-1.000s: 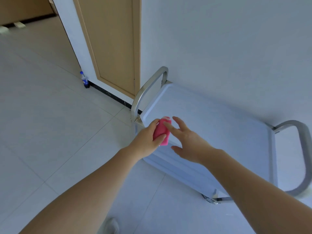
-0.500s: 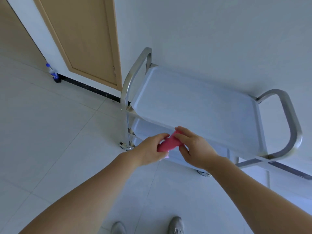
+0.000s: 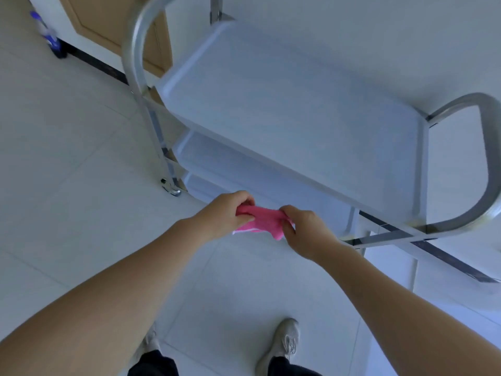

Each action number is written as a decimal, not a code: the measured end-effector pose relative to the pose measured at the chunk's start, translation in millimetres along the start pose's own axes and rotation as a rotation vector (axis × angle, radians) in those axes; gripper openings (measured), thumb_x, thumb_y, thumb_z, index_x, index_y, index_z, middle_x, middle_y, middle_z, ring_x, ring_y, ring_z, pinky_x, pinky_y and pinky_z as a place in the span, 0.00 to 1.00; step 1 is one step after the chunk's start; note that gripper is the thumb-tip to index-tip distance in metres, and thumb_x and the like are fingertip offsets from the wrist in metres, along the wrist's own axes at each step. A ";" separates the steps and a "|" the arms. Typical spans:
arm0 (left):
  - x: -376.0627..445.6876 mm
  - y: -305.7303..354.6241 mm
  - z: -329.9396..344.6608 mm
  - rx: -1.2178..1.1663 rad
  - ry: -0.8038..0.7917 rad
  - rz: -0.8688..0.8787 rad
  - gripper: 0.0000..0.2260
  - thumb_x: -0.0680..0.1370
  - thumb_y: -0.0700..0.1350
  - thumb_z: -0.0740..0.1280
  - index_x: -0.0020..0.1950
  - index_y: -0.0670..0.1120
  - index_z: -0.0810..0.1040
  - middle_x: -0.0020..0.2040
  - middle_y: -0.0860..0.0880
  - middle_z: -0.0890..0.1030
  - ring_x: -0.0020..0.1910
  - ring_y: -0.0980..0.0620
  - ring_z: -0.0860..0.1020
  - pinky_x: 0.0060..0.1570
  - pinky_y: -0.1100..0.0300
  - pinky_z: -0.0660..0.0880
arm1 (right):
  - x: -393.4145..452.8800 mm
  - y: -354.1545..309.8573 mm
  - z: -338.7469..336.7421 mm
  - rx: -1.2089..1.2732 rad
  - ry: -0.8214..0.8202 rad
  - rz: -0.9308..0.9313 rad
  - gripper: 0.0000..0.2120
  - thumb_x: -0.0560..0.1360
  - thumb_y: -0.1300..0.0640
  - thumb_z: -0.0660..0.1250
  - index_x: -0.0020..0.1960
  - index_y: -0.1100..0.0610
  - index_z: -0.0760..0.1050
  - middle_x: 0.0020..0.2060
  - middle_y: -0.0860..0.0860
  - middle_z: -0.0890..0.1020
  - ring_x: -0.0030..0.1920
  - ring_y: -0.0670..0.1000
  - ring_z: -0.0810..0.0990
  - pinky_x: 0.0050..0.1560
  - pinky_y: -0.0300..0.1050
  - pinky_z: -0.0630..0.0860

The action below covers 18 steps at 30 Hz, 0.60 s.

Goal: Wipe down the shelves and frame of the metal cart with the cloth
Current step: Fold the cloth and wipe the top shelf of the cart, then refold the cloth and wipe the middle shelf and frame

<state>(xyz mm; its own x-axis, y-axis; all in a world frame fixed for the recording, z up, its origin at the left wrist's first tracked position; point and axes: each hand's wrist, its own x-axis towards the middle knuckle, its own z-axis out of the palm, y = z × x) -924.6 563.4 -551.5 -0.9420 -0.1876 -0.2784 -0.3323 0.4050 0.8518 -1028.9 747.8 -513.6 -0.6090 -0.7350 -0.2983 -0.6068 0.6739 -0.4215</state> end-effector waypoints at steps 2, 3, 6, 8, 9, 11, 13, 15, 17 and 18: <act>12.4 -6.0 31.1 -0.042 0.072 -0.013 0.10 0.74 0.44 0.69 0.53 0.51 0.73 0.48 0.53 0.79 0.46 0.57 0.77 0.46 0.64 0.74 | -1.1 31.5 10.8 0.039 -0.005 0.012 0.08 0.77 0.59 0.59 0.53 0.56 0.75 0.37 0.55 0.80 0.35 0.57 0.77 0.35 0.47 0.74; 19.4 -11.2 46.7 -0.055 0.102 -0.016 0.10 0.73 0.43 0.69 0.52 0.51 0.74 0.47 0.53 0.80 0.46 0.57 0.77 0.45 0.65 0.74 | -0.3 46.4 17.1 0.043 -0.007 0.015 0.08 0.77 0.59 0.59 0.53 0.56 0.75 0.38 0.56 0.81 0.36 0.58 0.78 0.36 0.49 0.75; 45.6 -29.7 84.7 -0.043 0.134 0.029 0.07 0.74 0.42 0.68 0.51 0.50 0.75 0.44 0.52 0.80 0.43 0.55 0.77 0.41 0.65 0.72 | 10.7 87.2 40.1 0.020 0.005 0.002 0.08 0.77 0.59 0.58 0.52 0.56 0.75 0.39 0.56 0.81 0.38 0.59 0.78 0.38 0.50 0.76; 67.6 -44.7 101.9 -0.037 0.141 0.083 0.07 0.74 0.42 0.67 0.51 0.49 0.75 0.45 0.51 0.79 0.43 0.54 0.76 0.41 0.65 0.71 | 24.6 111.7 58.2 0.021 0.069 0.014 0.09 0.77 0.60 0.58 0.53 0.56 0.74 0.37 0.55 0.80 0.38 0.58 0.78 0.37 0.47 0.74; 79.7 -52.4 110.3 -0.035 0.150 0.113 0.08 0.74 0.42 0.67 0.53 0.49 0.75 0.46 0.51 0.79 0.44 0.53 0.76 0.43 0.64 0.71 | 32.8 123.0 67.2 0.030 0.120 0.028 0.09 0.77 0.61 0.58 0.54 0.57 0.74 0.37 0.53 0.78 0.37 0.57 0.77 0.36 0.45 0.72; 107.3 -67.9 129.9 -0.017 0.159 0.176 0.12 0.74 0.43 0.68 0.56 0.48 0.73 0.52 0.49 0.79 0.49 0.52 0.76 0.47 0.62 0.71 | 48.9 148.6 87.6 0.039 0.235 0.062 0.12 0.76 0.63 0.56 0.56 0.56 0.73 0.37 0.52 0.77 0.35 0.55 0.75 0.37 0.42 0.69; 138.9 -79.3 149.9 -0.007 0.167 0.229 0.16 0.74 0.44 0.69 0.59 0.46 0.70 0.57 0.47 0.77 0.53 0.51 0.75 0.52 0.61 0.71 | 63.3 176.9 104.8 0.036 0.335 0.091 0.14 0.76 0.63 0.55 0.59 0.56 0.71 0.39 0.54 0.78 0.34 0.53 0.75 0.36 0.43 0.71; 168.4 -83.9 168.6 0.002 0.200 0.288 0.20 0.72 0.45 0.72 0.60 0.44 0.69 0.58 0.47 0.75 0.53 0.52 0.75 0.52 0.62 0.70 | 73.7 206.0 116.0 0.021 0.426 0.128 0.16 0.77 0.62 0.53 0.63 0.54 0.67 0.41 0.54 0.78 0.33 0.51 0.75 0.32 0.41 0.72; 193.4 -85.4 190.0 0.005 0.225 0.355 0.22 0.71 0.45 0.73 0.60 0.43 0.69 0.60 0.48 0.74 0.48 0.53 0.74 0.48 0.63 0.68 | 79.4 233.7 121.9 -0.036 0.500 0.191 0.19 0.77 0.62 0.52 0.67 0.53 0.63 0.39 0.53 0.76 0.31 0.47 0.73 0.30 0.40 0.69; 203.6 -84.7 201.5 0.000 0.214 0.389 0.22 0.71 0.45 0.73 0.61 0.44 0.68 0.61 0.49 0.73 0.45 0.54 0.73 0.47 0.63 0.67 | 79.8 246.1 123.6 -0.067 0.526 0.232 0.21 0.76 0.62 0.52 0.69 0.54 0.61 0.39 0.52 0.75 0.32 0.48 0.73 0.31 0.41 0.69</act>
<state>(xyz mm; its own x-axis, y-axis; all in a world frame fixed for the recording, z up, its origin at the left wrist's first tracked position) -1097.7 671.2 -769.7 -0.9661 -0.2019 0.1609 0.0449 0.4823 0.8749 -1163.7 845.6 -747.0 -0.8916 -0.4423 0.0968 -0.4476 0.8290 -0.3353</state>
